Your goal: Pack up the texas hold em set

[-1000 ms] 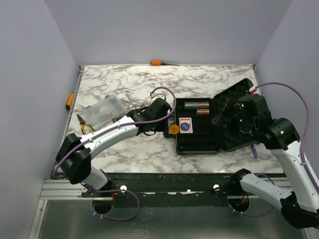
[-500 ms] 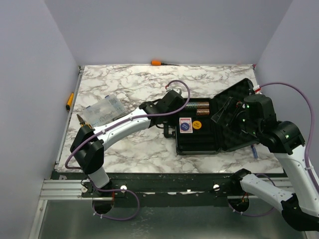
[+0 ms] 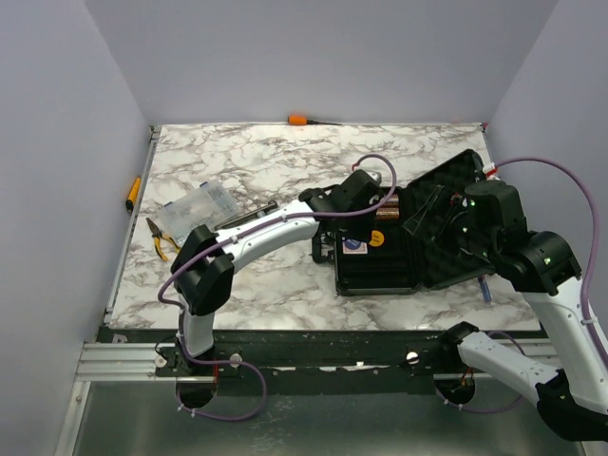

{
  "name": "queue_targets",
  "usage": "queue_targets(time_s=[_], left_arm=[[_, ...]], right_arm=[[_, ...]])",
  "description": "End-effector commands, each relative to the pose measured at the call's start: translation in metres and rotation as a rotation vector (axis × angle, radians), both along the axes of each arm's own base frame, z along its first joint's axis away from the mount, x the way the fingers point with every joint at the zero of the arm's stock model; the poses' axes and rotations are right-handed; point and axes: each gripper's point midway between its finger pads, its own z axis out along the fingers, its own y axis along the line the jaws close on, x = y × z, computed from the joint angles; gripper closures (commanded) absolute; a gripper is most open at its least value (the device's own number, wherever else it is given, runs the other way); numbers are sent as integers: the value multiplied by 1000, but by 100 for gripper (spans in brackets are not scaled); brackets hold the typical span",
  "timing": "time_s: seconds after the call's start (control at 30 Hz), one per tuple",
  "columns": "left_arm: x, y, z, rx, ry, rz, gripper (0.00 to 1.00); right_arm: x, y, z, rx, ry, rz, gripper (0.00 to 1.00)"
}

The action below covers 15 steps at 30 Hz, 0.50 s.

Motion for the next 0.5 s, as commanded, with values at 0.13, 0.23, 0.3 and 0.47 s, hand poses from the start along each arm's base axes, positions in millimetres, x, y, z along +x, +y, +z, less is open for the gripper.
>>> queue_targets(time_s=[0.13,0.23,0.3,0.47], left_arm=[[0,-40,-19,-21,79,-68,60],[9,-50,-26,-12,80,-56,63],[14,-55,-33,5,83,-50,66],[21,-61,-51,42,96,-46,71]], right_arm=[[-7,-8,1,-18,6,-23,4],[-12,-12,1,-26,14,-27,4],[-14,-14,1,-31,17,-31,4],[-21,-20,3,-40,28,-41,4]])
